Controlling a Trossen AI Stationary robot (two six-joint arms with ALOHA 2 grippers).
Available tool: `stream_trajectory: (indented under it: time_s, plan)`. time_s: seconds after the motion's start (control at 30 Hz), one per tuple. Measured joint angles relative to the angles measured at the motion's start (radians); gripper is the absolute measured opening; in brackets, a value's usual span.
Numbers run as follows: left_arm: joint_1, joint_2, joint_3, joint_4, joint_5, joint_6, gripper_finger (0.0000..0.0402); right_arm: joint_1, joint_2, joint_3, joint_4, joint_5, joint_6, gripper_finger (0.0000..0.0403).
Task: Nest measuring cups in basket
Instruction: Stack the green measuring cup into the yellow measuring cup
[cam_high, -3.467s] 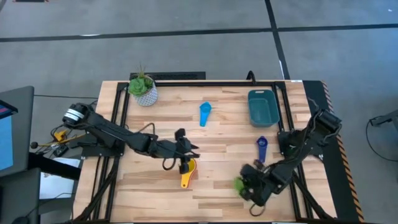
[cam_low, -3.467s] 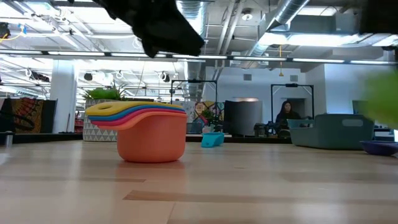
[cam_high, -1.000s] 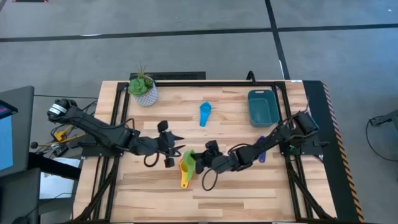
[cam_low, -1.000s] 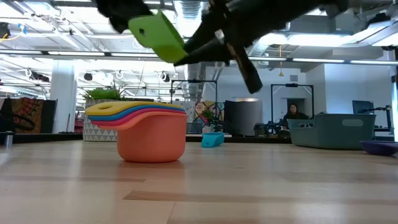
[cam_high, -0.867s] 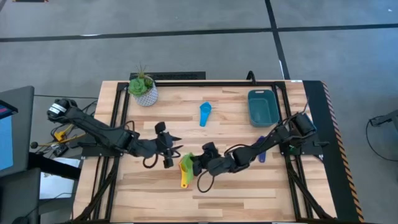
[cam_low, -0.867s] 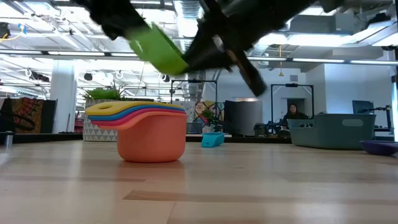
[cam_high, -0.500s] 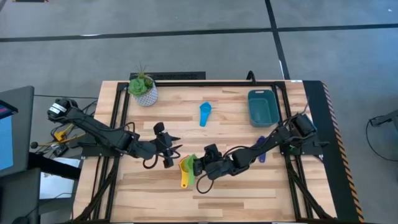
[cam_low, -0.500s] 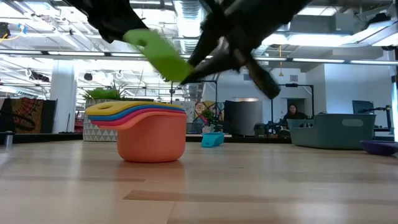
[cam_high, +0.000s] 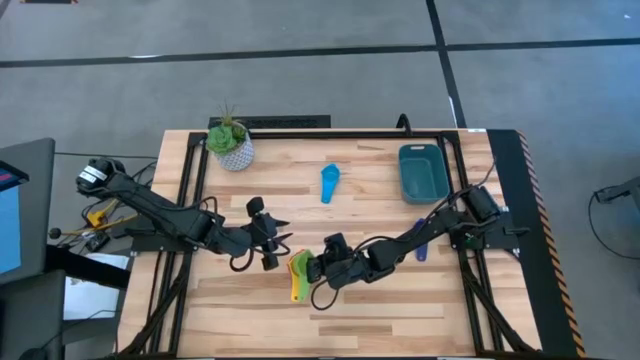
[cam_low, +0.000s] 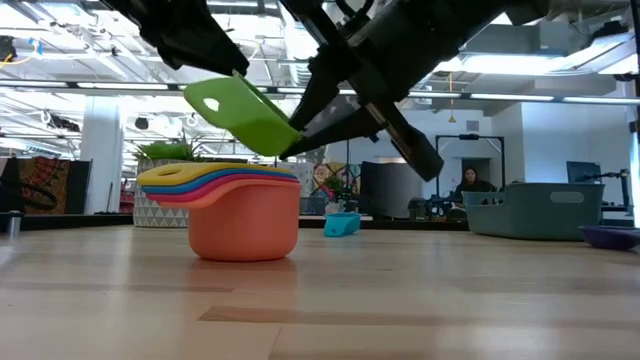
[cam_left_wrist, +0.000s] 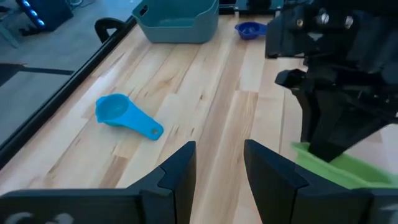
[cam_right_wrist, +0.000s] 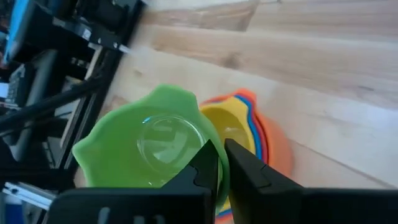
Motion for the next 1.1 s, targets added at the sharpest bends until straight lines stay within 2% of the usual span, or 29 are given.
stream_trajectory:
  time_s: [0.2,0.53,0.67,0.73,0.83,1.0,1.1]
  plan:
    - [0.0,0.002,0.0,0.007,-0.002,-0.002,0.0125,0.001,0.0,0.0,-0.02,-0.018,0.014,0.0078]
    - [0.002,0.002,0.0,0.011,-0.003,-0.003,0.0125,-0.006,0.0,0.0,0.029,-0.018,0.023,0.0172]
    - [0.004,0.002,0.0,0.007,-0.002,-0.004,0.0125,-0.006,-0.007,-0.001,0.013,-0.022,-0.017,0.0195]
    - [0.004,0.002,0.0,-0.006,0.0,-0.013,0.0125,-0.009,-0.022,-0.001,-0.003,-0.032,-0.063,0.0199]
    - [-0.002,0.002,0.0,-0.067,0.016,-0.066,0.0125,-0.012,-0.065,0.0,-0.116,-0.043,-0.117,0.0197]
    - [-0.052,0.002,-0.024,-0.192,0.049,-0.211,0.0125,0.003,-0.118,0.001,-0.315,-0.044,-0.193,0.0176]
    - [-0.093,0.003,-0.081,-0.185,0.124,-0.298,0.0125,0.016,-0.094,-0.002,-0.336,-0.1,-0.191,0.0155]
